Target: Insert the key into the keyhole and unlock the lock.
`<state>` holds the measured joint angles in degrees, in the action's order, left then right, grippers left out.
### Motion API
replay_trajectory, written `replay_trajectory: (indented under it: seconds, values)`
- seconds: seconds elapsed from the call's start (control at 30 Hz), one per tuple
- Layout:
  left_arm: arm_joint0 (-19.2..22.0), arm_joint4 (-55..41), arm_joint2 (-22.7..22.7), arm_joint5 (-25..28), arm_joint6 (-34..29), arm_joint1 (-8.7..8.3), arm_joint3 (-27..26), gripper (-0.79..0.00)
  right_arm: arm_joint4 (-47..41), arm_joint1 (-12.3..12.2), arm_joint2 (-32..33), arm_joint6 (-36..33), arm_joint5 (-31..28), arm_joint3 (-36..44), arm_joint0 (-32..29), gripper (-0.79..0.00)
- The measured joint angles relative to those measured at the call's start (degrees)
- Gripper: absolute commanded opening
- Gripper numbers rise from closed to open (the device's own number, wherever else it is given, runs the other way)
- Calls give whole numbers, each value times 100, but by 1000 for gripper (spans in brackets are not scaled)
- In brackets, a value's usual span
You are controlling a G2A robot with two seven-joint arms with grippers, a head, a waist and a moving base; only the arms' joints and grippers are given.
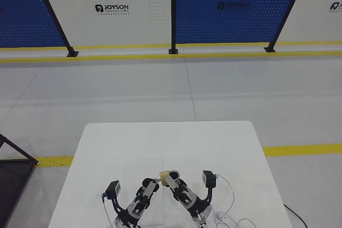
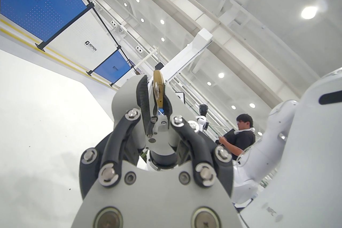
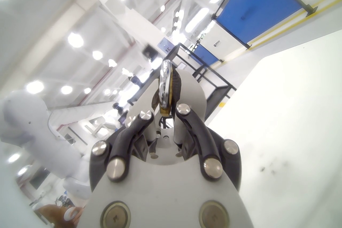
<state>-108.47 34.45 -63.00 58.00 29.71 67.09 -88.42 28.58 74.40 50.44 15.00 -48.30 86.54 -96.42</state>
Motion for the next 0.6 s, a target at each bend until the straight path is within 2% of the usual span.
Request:
replay_trajectory:
  seconds: [0.27,0.33,0.6]
  values:
    - [100,45,85,0,120,-79,89,-696,-9,-11,26,-99,-15,16,-24,-785]
    - [117,85,97,0,145,-91,112,-785,-19,-14,33,-126,-19,15,-26,-785]
    - [127,469,96,0,351,-103,155,-785,-6,-24,50,-219,-8,51,-50,-785]
